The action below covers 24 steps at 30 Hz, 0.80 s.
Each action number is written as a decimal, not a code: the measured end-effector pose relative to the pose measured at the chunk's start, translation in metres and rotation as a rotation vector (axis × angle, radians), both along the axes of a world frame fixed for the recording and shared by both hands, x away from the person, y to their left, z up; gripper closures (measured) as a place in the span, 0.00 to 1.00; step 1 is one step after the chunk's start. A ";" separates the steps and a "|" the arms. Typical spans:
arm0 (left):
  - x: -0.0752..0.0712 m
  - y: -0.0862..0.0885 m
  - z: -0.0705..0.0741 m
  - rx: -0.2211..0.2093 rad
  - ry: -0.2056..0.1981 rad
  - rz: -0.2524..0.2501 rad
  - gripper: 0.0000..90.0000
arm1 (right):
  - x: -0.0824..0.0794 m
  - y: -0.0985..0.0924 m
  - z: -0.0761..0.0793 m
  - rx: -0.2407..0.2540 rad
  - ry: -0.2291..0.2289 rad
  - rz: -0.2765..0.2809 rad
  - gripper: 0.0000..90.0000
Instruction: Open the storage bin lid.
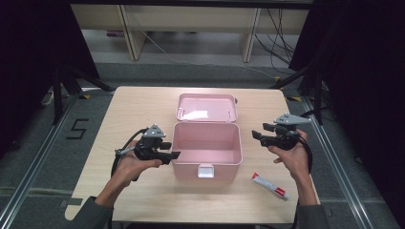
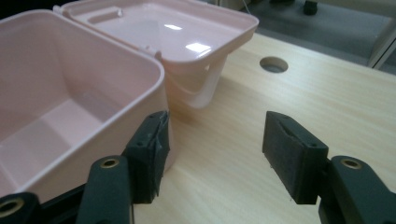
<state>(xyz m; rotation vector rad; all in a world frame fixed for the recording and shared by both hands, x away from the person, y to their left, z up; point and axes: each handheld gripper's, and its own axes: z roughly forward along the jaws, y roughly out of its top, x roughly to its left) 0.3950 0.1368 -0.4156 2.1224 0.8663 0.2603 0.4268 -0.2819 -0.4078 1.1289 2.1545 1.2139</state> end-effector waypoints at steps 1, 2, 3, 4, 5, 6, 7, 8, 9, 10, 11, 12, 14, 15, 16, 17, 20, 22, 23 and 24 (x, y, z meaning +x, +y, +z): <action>0.000 0.000 0.000 -0.004 0.000 0.001 0.55 | -0.001 -0.001 0.000 -0.003 0.009 0.007 0.45; 0.000 0.000 0.000 0.000 0.003 -0.008 0.55 | -0.005 0.000 -0.001 -0.001 0.027 -0.017 0.44; -0.001 0.000 0.001 0.004 0.002 -0.002 0.55 | -0.006 -0.002 -0.003 -0.038 0.013 0.001 0.43; -0.001 0.000 0.001 0.005 0.000 -0.003 0.55 | -0.009 -0.002 -0.004 -0.035 0.037 -0.008 0.42; -0.001 0.000 0.000 0.006 0.000 -0.002 0.55 | -0.010 -0.004 -0.005 -0.053 0.033 0.009 0.41; 0.000 0.000 0.000 0.005 0.001 -0.006 0.55 | -0.013 -0.003 -0.007 -0.029 0.051 0.001 0.41; -0.001 -0.001 0.000 0.006 0.001 -0.005 0.54 | -0.015 -0.004 -0.007 -0.038 0.063 0.002 0.41; -0.001 -0.001 0.000 0.011 -0.002 0.000 0.54 | -0.016 -0.006 -0.008 -0.054 0.060 0.009 0.40; -0.001 -0.001 0.000 0.010 -0.003 0.000 0.54 | -0.018 -0.006 -0.009 -0.052 0.072 0.005 0.40; -0.001 -0.001 0.000 0.007 0.000 -0.005 0.54 | -0.021 -0.006 -0.011 -0.052 0.094 -0.002 0.40; 0.000 -0.001 0.000 0.005 0.000 -0.005 0.54 | -0.022 -0.008 -0.011 -0.075 0.084 0.007 0.40; -0.001 -0.001 0.000 0.006 0.000 -0.005 0.54 | -0.025 -0.007 -0.013 -0.069 0.099 0.003 0.40; 0.000 -0.001 0.000 0.004 0.001 -0.006 0.54 | -0.029 -0.007 -0.017 -0.071 0.123 0.004 0.40; 0.000 0.000 0.000 0.003 0.002 -0.006 0.54 | -0.030 -0.008 -0.019 -0.080 0.115 0.011 0.39; 0.000 0.000 0.000 0.003 0.002 -0.006 0.54 | -0.033 -0.008 -0.018 -0.079 0.138 0.010 0.39; 0.000 0.000 0.000 0.003 0.003 -0.006 0.54 | -0.036 -0.008 -0.019 -0.082 0.145 0.010 0.39; 0.000 0.000 0.000 0.003 0.003 -0.003 0.54 | -0.041 -0.010 -0.023 -0.099 0.134 0.023 0.39; 0.000 -0.001 0.000 0.004 0.002 -0.003 0.54 | -0.045 -0.012 -0.025 -0.113 0.133 0.021 0.39; 0.000 0.000 0.000 0.003 0.002 -0.004 0.54 | -0.048 -0.012 -0.025 -0.113 0.145 0.021 0.39; 0.000 0.000 0.000 0.001 0.003 -0.003 0.54 | -0.050 -0.012 -0.026 -0.106 0.156 0.012 0.39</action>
